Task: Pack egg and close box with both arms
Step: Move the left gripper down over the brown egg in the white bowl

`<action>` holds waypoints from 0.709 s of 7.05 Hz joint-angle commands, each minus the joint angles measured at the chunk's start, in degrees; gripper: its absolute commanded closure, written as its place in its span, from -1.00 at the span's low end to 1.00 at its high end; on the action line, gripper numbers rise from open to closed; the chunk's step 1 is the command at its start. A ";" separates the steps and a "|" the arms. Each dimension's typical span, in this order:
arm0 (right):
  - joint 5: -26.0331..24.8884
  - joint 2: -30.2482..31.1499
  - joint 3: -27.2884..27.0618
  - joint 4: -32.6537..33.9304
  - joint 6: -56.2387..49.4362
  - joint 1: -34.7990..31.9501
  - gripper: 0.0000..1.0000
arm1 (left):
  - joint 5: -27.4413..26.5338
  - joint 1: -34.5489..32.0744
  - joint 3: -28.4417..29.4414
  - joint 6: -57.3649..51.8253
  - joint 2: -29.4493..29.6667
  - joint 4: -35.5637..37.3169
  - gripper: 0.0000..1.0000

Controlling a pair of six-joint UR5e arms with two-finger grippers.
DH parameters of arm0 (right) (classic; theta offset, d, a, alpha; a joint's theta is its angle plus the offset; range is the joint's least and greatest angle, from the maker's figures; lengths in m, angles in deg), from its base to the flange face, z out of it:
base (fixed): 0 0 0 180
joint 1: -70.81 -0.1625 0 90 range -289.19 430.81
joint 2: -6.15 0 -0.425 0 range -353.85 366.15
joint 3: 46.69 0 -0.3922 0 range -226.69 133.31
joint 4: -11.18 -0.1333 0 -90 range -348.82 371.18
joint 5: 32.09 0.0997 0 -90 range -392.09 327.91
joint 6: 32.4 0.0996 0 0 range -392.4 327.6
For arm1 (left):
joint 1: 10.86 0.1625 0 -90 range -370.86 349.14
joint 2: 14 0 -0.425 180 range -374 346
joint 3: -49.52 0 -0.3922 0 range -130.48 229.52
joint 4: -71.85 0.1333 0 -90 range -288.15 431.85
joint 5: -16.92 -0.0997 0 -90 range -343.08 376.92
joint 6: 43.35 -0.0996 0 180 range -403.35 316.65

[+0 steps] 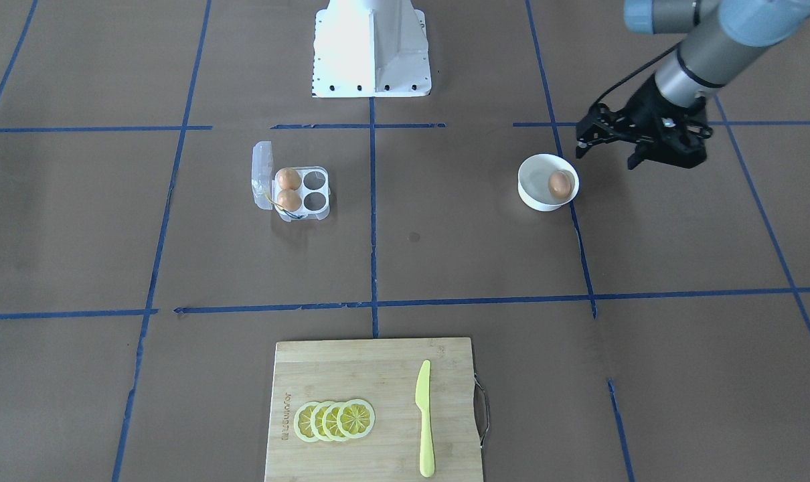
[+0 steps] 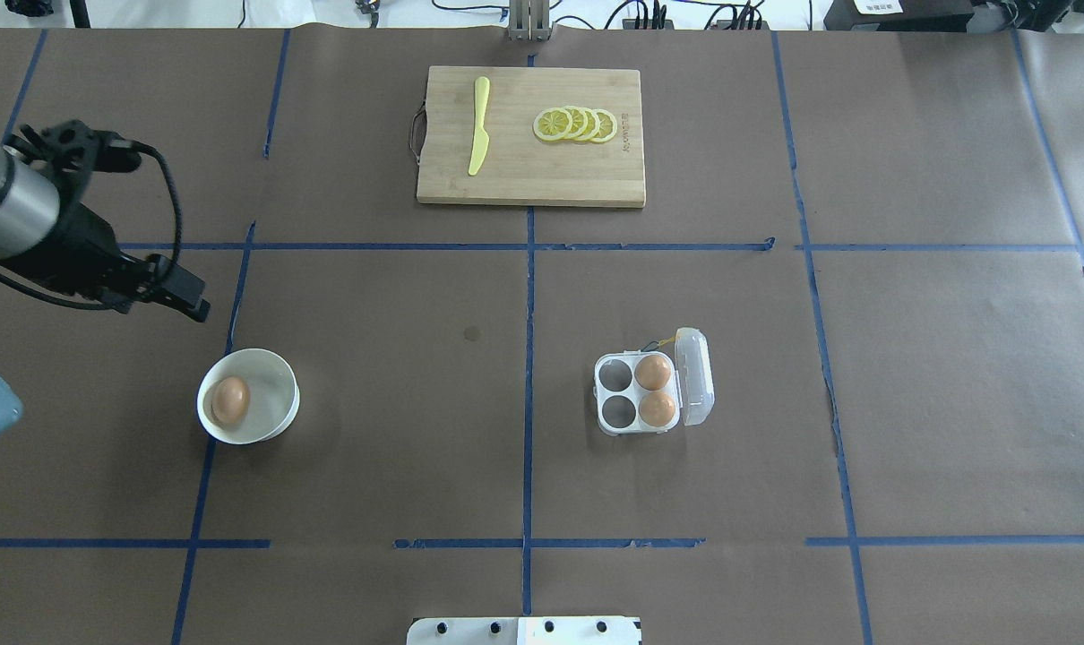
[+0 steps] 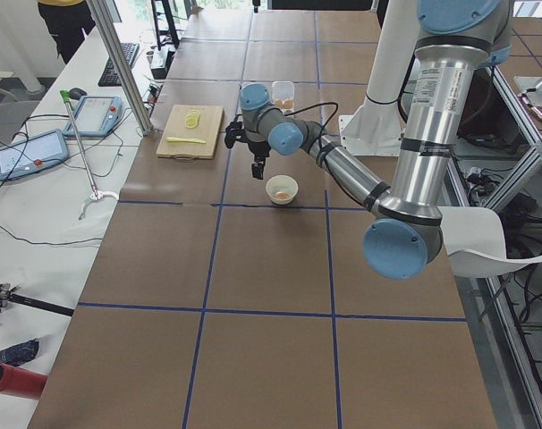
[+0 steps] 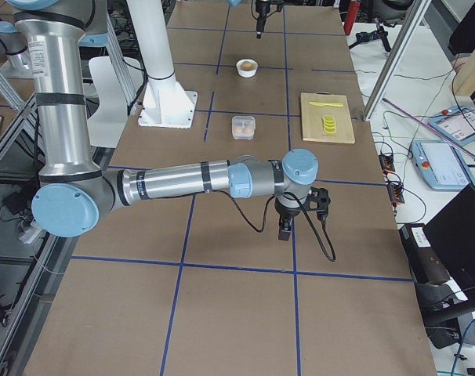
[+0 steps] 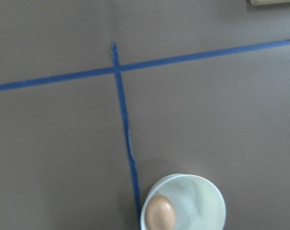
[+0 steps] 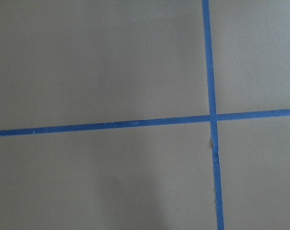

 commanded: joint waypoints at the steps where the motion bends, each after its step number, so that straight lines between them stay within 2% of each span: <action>1: 0.02 0.01 0.02 0.00 0.00 0.00 -1.00 | -12.53 10.79 -0.45 11.02 0.56 0.11 -0.74; 3: 0.02 0.01 0.28 0.00 0.00 0.00 -1.00 | -13.35 11.51 0.60 11.21 -0.05 0.46 -0.73; 5: 0.02 0.01 0.37 0.00 0.00 0.00 -1.00 | -16.68 12.91 2.18 11.30 -0.14 0.73 -0.70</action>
